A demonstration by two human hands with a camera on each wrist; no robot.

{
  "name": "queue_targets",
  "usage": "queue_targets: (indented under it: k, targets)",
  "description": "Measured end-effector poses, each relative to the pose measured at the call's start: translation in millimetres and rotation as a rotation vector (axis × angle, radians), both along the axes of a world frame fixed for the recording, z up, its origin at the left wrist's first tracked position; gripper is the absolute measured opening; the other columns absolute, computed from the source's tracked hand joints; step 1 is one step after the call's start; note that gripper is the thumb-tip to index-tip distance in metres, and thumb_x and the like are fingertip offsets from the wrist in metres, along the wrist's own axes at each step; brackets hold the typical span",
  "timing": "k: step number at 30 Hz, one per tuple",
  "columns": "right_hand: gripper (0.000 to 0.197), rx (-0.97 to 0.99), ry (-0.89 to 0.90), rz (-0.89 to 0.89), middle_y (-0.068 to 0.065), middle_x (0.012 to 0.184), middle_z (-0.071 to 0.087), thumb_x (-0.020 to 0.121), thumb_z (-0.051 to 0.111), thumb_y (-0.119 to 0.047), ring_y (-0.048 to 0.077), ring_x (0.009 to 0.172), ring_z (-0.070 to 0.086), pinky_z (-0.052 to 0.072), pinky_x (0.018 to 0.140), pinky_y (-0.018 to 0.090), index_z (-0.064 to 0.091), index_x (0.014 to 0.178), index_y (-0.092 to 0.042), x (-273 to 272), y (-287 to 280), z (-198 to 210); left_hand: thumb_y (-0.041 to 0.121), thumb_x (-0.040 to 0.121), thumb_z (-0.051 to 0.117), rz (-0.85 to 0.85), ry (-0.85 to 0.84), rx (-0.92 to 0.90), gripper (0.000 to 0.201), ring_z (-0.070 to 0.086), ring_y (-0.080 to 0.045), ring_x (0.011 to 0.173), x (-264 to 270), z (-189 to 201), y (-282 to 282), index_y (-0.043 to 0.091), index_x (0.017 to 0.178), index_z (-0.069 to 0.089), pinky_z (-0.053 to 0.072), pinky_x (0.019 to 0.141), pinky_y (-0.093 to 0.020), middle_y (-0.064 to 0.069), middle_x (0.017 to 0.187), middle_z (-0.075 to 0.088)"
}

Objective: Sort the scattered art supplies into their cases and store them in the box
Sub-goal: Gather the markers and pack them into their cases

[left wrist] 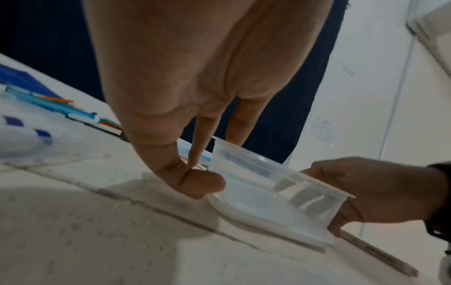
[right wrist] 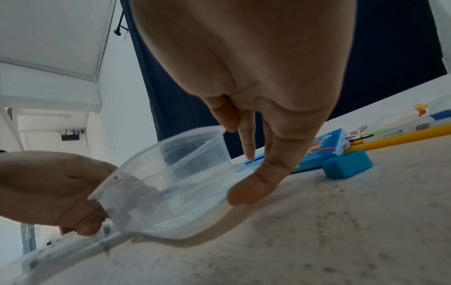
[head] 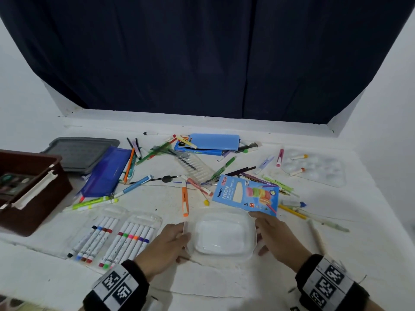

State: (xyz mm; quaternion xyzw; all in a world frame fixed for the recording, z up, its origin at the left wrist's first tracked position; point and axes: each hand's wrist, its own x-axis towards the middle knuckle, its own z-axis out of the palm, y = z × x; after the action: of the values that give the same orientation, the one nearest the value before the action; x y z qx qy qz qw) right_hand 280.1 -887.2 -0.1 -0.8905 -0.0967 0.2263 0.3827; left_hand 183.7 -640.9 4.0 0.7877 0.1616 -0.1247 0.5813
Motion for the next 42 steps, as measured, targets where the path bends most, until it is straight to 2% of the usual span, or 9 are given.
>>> queue_targets:
  k: [4,9,15,21,24,29,33,37,42]
  targets:
    - [0.027,0.110,0.065,-0.079,0.006,0.107,0.064,0.105,0.037,-0.033,0.028,0.088,0.068,0.061,0.074,0.047,0.057,0.115,-0.019,-0.5,0.2,5.6,0.024,0.104,0.049,-0.061,0.035,0.028,0.027,0.063,-0.015,0.082,15.6,-16.7,11.1,0.007,0.099,0.069,0.054,0.079,-0.033,-0.003,0.089,0.064]
    - [0.036,0.051,0.106,-0.120,0.000,0.116,0.058,0.102,0.048,-0.025,0.018,0.093,0.065,0.062,0.076,0.036,0.052,0.138,-0.019,9.6,2.9,-1.3,0.027,0.102,0.052,-0.021,0.097,-0.062,0.036,0.060,-0.020,0.081,38.6,-26.2,15.4,0.000,0.083,0.067,0.056,0.088,-0.036,-0.011,0.084,0.063]
    - [0.037,0.078,0.047,-0.147,0.008,0.118,0.061,0.102,0.050,-0.021,0.019,0.089,0.068,0.063,0.067,0.034,0.052,0.138,-0.015,42.6,9.2,-1.6,0.027,0.103,0.051,-0.010,0.093,0.018,0.033,0.060,-0.021,0.073,76.5,-15.9,10.8,0.001,0.090,0.066,0.055,0.074,-0.031,-0.014,0.083,0.063]
    - [0.030,-0.098,-0.061,-0.081,0.014,0.116,0.061,0.103,0.044,-0.023,0.028,0.093,0.068,0.062,0.075,0.040,0.054,0.128,-0.010,66.4,15.0,2.4,0.025,0.105,0.048,-0.055,0.123,0.125,0.031,0.057,-0.022,0.068,107.0,1.2,9.9,0.002,0.089,0.063,0.053,0.065,-0.023,-0.017,0.082,0.062]
    - [0.028,-0.364,-0.224,0.034,0.007,0.102,0.062,0.104,0.037,-0.031,0.024,0.091,0.065,0.057,0.080,0.039,0.053,0.114,-0.011,66.2,19.0,6.9,0.030,0.103,0.050,-0.091,0.144,0.135,0.033,0.057,-0.016,0.060,113.2,6.0,12.3,0.005,0.085,0.063,0.052,0.056,-0.018,-0.011,0.075,0.062]
    - [0.041,-0.641,-0.654,0.097,0.001,0.117,0.062,0.100,0.030,-0.048,0.022,0.107,0.059,0.053,0.084,0.037,0.052,0.127,-0.026,57.4,44.4,32.6,0.026,0.102,0.053,-0.124,0.031,0.182,0.032,0.061,-0.014,0.057,127.4,21.2,34.6,0.004,0.085,0.068,0.045,0.048,-0.015,-0.009,0.078,0.068]
    - [0.040,-0.422,-0.720,0.179,0.001,0.101,0.063,0.096,0.031,-0.044,0.024,0.093,0.063,0.050,0.077,0.037,0.060,0.116,-0.025,92.3,75.7,49.5,0.015,0.098,0.057,-0.095,-0.160,0.274,0.014,0.072,-0.018,0.080,159.7,31.0,68.3,0.015,0.097,0.071,0.056,0.071,-0.027,-0.005,0.097,0.075]
    - [0.032,-0.481,-0.745,0.288,0.001,0.102,0.062,0.093,0.040,-0.037,0.025,0.098,0.059,0.049,0.081,0.039,0.060,0.112,-0.021,149.8,104.0,56.2,0.019,0.099,0.054,-0.341,-0.258,0.738,0.031,0.056,-0.019,0.119,195.8,34.0,96.2,0.022,0.129,0.061,0.043,0.096,-0.025,0.000,0.129,0.059]
    - [0.022,-0.640,-0.691,0.379,0.002,0.113,0.055,0.094,0.046,-0.023,0.026,0.111,0.050,0.044,0.087,0.039,0.050,0.116,-0.019,228.6,128.0,44.6,0.019,0.098,0.049,-0.610,-0.226,0.914,0.050,0.036,-0.019,0.141,236.7,17.4,109.1,0.027,0.147,0.044,0.031,0.116,-0.036,0.003,0.150,0.041]
